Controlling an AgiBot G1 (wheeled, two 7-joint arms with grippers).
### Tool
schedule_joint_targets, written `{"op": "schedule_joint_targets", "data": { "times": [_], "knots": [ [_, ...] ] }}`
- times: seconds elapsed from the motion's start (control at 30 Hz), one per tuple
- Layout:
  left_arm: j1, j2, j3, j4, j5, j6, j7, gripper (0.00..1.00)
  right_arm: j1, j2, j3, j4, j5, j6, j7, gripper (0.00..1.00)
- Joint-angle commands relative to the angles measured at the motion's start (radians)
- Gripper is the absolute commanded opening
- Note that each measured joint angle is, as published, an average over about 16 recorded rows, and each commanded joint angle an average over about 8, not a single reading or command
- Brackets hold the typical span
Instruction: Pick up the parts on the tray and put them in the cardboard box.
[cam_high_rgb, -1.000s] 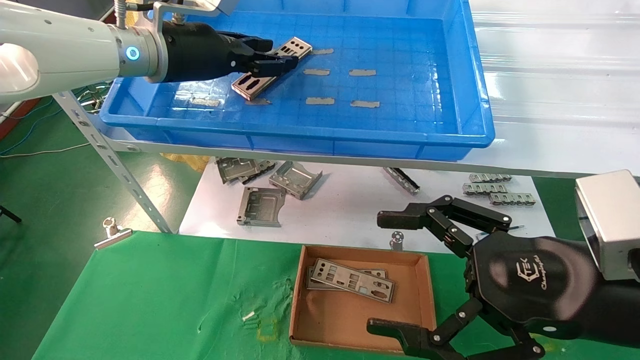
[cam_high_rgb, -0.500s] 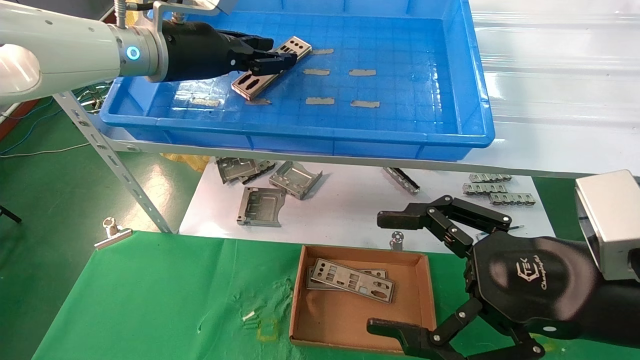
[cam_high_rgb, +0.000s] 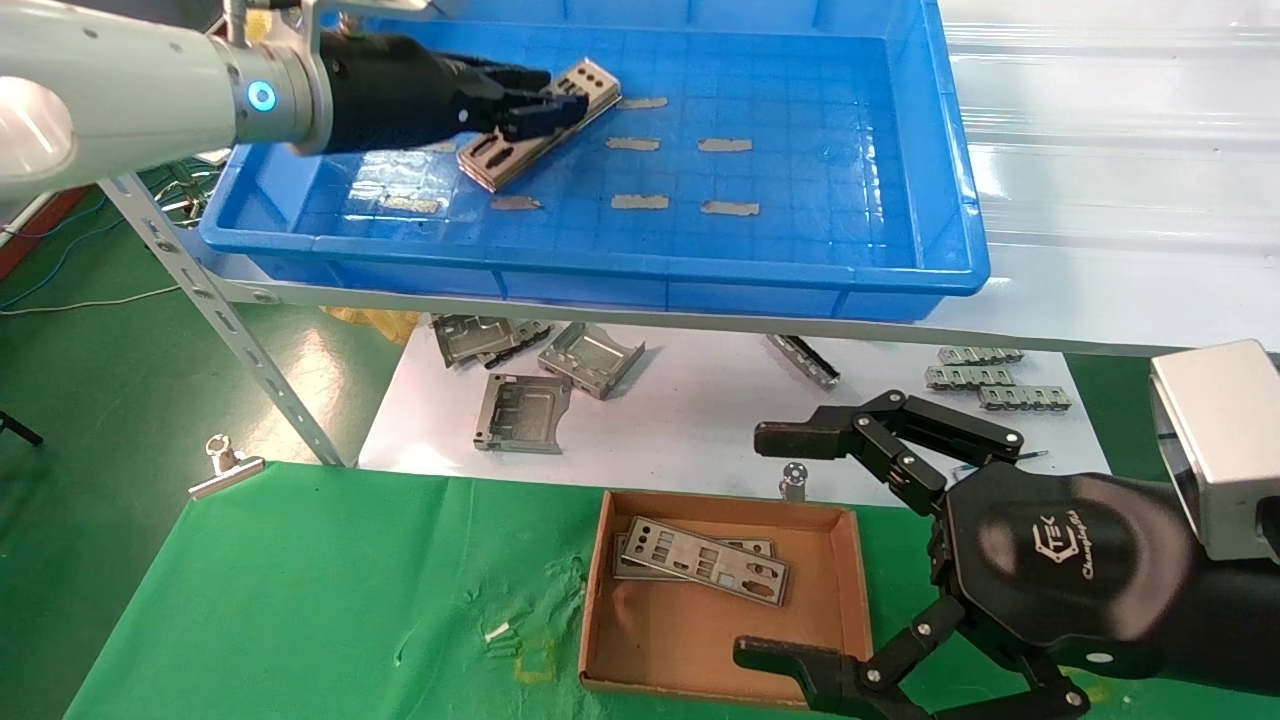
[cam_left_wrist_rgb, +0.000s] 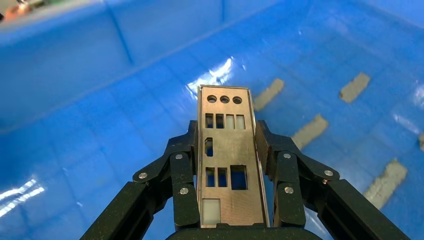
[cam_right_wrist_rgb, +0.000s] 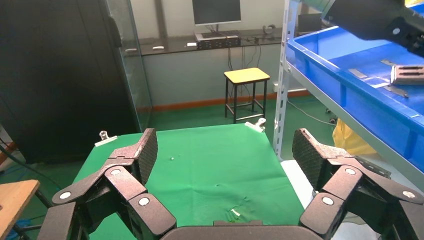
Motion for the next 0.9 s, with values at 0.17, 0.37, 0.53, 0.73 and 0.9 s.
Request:
{"op": "schedule_joint_targets", "data": {
  "times": [0.17, 0.37, 0.53, 0.73, 0.9],
  "knots": [
    [-0.022, -0.004, -0.007, -0.001, -0.014, 0.004, 0.008, 0.0, 0.0, 0.0, 0.0, 0.0, 0.0, 0.0, 0.0, 1.0],
    [-0.039, -0.017, -0.017, -0.003, -0.032, 0.061, 0.026, 0.0, 0.0, 0.0, 0.0, 0.0, 0.0, 0.0, 0.0, 1.0],
    [-0.046, -0.046, -0.025, -0.015, -0.05, 0.2, 0.057, 0.0, 0.0, 0.0, 0.0, 0.0, 0.0, 0.0, 0.0, 1.0],
    [-0.041, -0.091, -0.032, -0.047, -0.073, 0.451, 0.124, 0.0, 0.0, 0.0, 0.0, 0.0, 0.0, 0.0, 0.0, 1.0],
    [-0.022, -0.11, -0.017, -0.087, -0.075, 0.63, 0.204, 0.0, 0.0, 0.0, 0.0, 0.0, 0.0, 0.0, 0.0, 1.0]
  ]
}}
